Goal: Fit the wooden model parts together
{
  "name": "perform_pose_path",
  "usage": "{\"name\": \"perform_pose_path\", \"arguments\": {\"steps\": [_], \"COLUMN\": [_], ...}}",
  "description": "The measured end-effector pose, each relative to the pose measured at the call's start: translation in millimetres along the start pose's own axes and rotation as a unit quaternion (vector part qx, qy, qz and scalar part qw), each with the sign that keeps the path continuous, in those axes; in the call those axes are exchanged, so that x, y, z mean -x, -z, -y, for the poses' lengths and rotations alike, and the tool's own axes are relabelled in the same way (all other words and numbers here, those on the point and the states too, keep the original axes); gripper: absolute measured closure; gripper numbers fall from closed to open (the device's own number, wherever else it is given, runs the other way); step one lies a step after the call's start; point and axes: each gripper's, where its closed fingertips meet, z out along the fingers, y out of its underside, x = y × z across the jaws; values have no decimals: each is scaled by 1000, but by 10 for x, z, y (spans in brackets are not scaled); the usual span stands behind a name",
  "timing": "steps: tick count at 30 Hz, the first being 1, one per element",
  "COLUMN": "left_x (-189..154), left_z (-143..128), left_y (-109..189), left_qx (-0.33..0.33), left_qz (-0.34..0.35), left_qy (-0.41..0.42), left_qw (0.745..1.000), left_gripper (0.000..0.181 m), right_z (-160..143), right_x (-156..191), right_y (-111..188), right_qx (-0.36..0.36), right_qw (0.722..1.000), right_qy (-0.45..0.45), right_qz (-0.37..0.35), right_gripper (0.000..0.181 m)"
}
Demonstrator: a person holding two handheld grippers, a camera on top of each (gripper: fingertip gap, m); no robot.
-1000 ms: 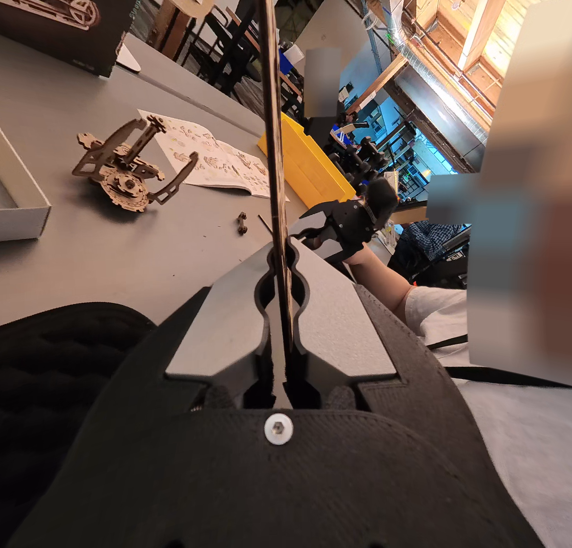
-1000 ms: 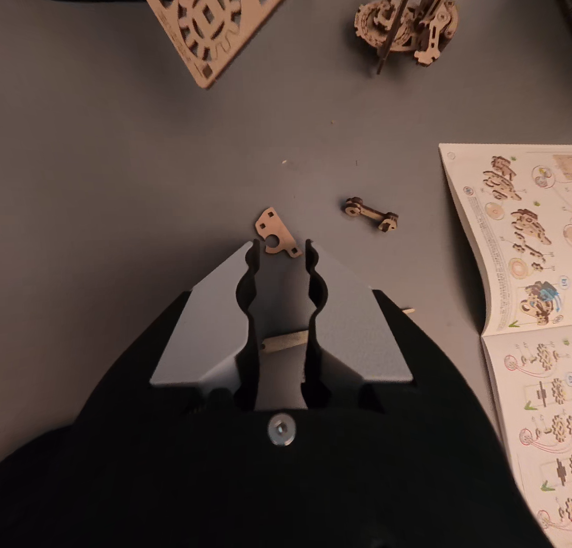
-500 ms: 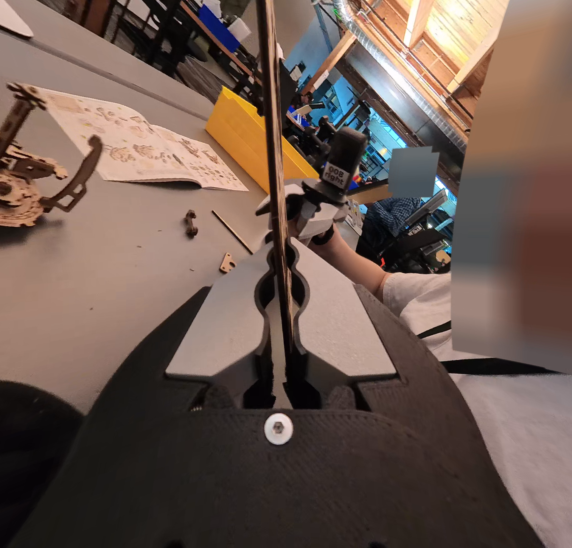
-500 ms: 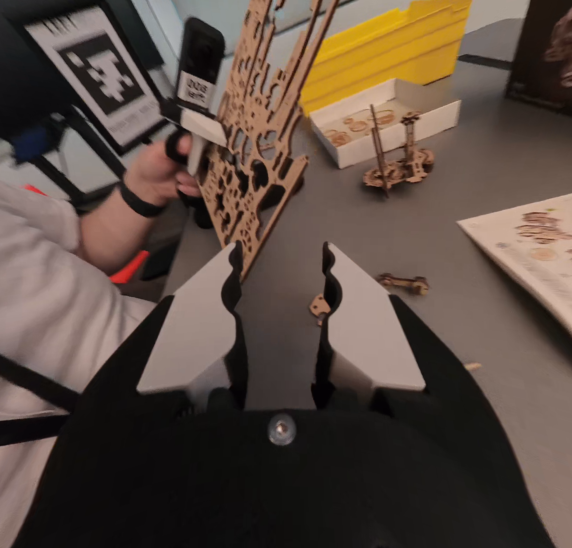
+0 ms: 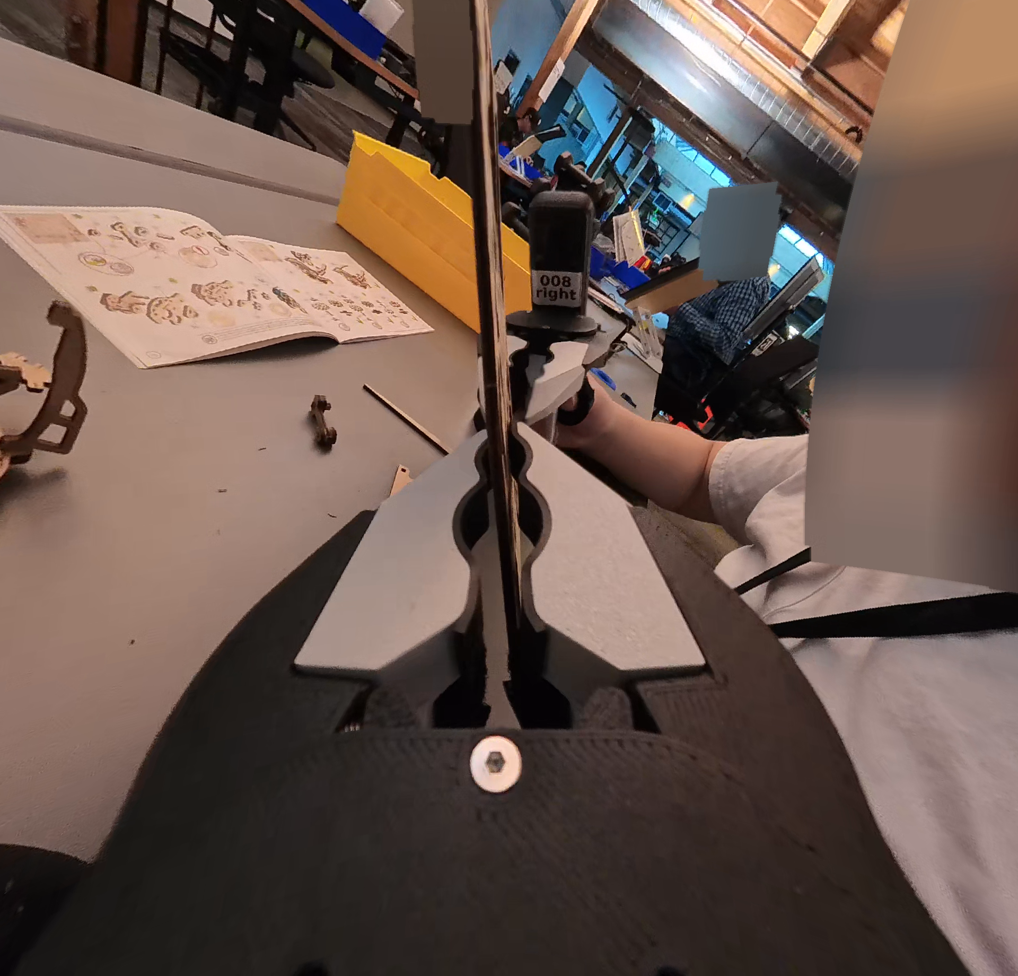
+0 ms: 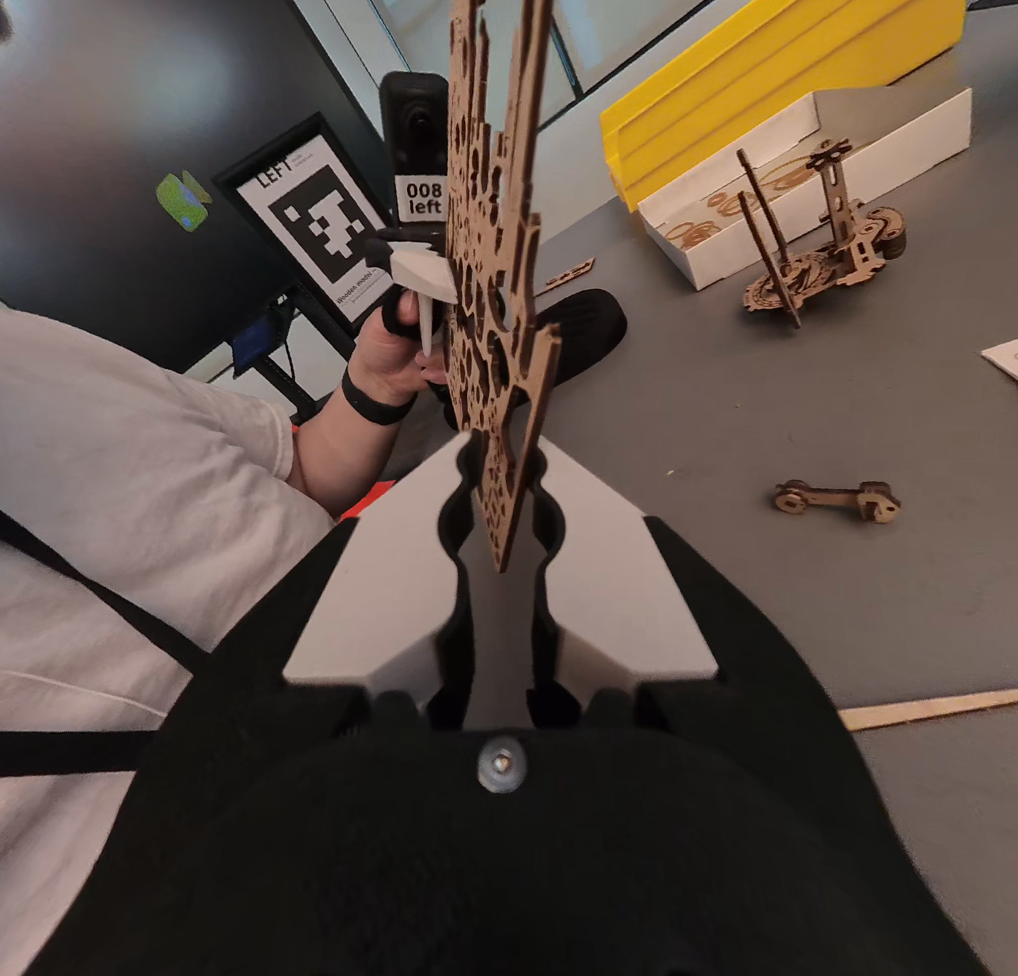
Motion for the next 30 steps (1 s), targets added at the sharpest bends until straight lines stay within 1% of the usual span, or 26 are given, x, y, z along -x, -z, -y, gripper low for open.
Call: {"name": "perform_pose_path", "arguments": {"steps": [1,8,17,24,27,30], "left_x": [-15,-21,-55,-60,-6,-10], "left_z": [-1,25,40,130,113,73], "left_y": [-14,-21,7,128,180,193], "left_qx": [2,-2,-11,-30,-21,-11], "left_qz": [-4,-20,-35,-47,-30,-32], "left_qy": [-2,13,24,38,34,37], "left_qw": [1000,1000,999,998,999,999], "left_gripper": [181,181,179,170,167,166], "right_z": [3,-14,58,143,183,191], "right_x": [10,92,173,151,138,132], "right_y": [5,-5,29,91,122,129], "right_qx": [-2,1,-25,-52,-66,-69], "right_qw": [1000,999,992,988,986,985], "right_qy": [-2,-20,-74,-100,-106,-104], "right_qz": [5,41,95,110,115,115], "right_gripper": [176,181,181,181,181,181]}}
